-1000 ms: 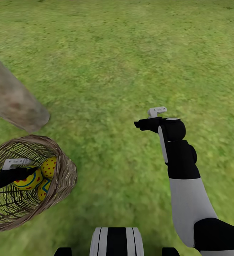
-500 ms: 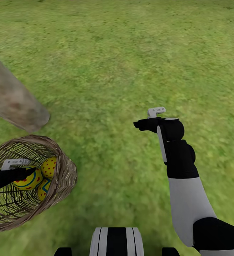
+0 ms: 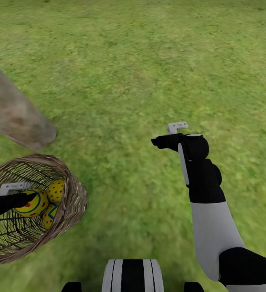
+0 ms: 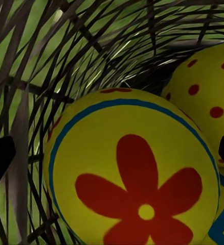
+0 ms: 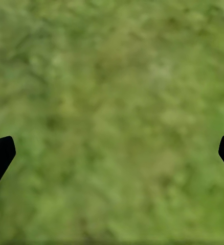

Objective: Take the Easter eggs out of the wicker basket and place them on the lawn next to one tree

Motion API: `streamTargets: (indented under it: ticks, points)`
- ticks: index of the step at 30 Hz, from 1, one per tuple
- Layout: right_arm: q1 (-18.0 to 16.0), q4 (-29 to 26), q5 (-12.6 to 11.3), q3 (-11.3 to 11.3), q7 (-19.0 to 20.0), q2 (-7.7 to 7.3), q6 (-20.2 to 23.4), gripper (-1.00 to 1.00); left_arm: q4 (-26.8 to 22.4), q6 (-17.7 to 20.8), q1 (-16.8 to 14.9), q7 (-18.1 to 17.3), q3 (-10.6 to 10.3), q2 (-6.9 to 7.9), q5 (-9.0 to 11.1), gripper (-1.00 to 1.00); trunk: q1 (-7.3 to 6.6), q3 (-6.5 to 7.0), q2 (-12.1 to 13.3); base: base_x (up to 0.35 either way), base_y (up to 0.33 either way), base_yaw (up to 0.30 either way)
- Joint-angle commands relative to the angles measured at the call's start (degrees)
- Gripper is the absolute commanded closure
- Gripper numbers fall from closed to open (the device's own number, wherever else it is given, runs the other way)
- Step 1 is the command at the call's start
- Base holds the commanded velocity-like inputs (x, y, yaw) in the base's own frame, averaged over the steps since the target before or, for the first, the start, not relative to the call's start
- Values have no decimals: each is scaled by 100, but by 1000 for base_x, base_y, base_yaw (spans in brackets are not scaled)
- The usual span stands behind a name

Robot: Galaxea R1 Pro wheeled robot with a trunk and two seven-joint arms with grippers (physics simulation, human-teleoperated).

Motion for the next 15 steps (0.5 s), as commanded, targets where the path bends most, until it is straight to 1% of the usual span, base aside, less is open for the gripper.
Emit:
streamTargets:
  ticks: [1,15]
  points:
    - [-3,-6,61,-1,50,6,22,-100,-3,31,-3,-11,7,0,7,-100,-1,-4,-1,0,0,0]
    - [-41,-11,61,-1,50,26,22,-100,-17,31,5,4,7,0,28,-100,-1,-4,-1,0,0,0]
